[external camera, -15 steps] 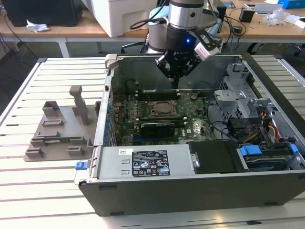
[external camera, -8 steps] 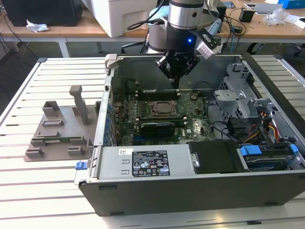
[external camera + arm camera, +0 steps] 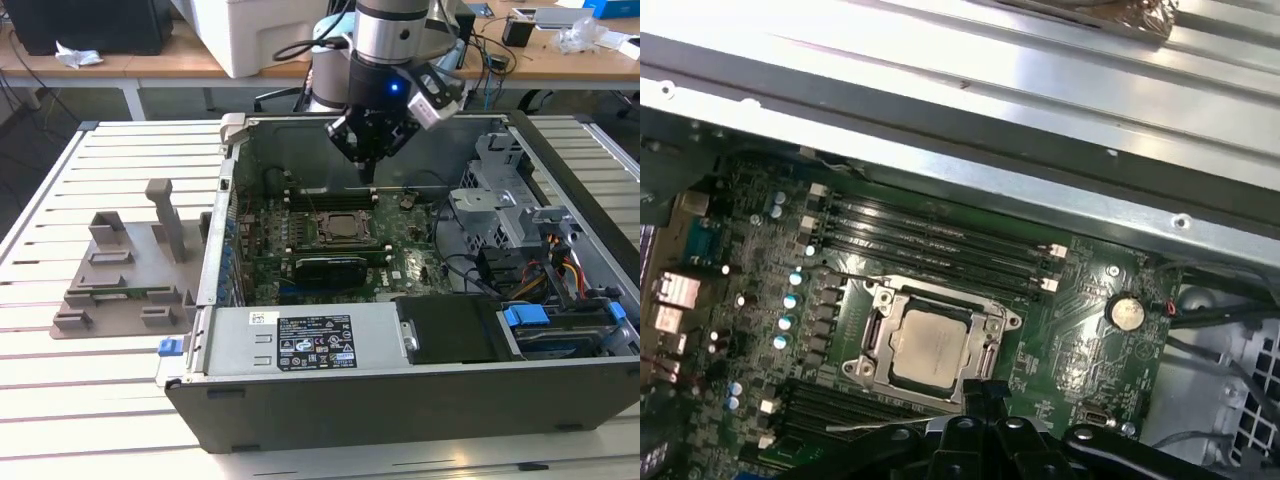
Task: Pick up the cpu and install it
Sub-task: 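Install the first cpu locking lever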
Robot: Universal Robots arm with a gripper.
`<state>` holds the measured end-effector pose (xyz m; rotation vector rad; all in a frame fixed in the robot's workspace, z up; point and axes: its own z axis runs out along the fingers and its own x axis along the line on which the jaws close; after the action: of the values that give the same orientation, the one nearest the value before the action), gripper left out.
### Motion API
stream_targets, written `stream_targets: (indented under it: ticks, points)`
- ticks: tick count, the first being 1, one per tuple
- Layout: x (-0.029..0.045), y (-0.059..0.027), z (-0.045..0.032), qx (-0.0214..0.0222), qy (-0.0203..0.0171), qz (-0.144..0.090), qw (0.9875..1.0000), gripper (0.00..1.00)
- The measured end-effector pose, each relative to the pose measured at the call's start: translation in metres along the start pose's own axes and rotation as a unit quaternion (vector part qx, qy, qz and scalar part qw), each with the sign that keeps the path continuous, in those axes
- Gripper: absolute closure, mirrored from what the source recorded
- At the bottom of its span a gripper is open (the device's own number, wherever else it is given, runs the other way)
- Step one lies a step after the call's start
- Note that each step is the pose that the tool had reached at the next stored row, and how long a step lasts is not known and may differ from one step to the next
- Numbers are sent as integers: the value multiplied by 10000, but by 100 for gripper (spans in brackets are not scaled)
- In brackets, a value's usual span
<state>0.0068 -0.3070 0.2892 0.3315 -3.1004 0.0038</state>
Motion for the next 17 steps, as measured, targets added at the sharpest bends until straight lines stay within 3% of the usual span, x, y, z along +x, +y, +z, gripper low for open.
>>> stream_targets:
  ticks: [2,4,7,13,17]
  points:
    - [0,0,3,-4,0,181,9998,89]
    - [0,0,7,-11,0,454,9990,89]
    - [0,0,9,-16,0,683,9977,89]
    - [5,1,9,-17,0,693,9976,89]
    - [78,17,12,-17,0,693,9976,89]
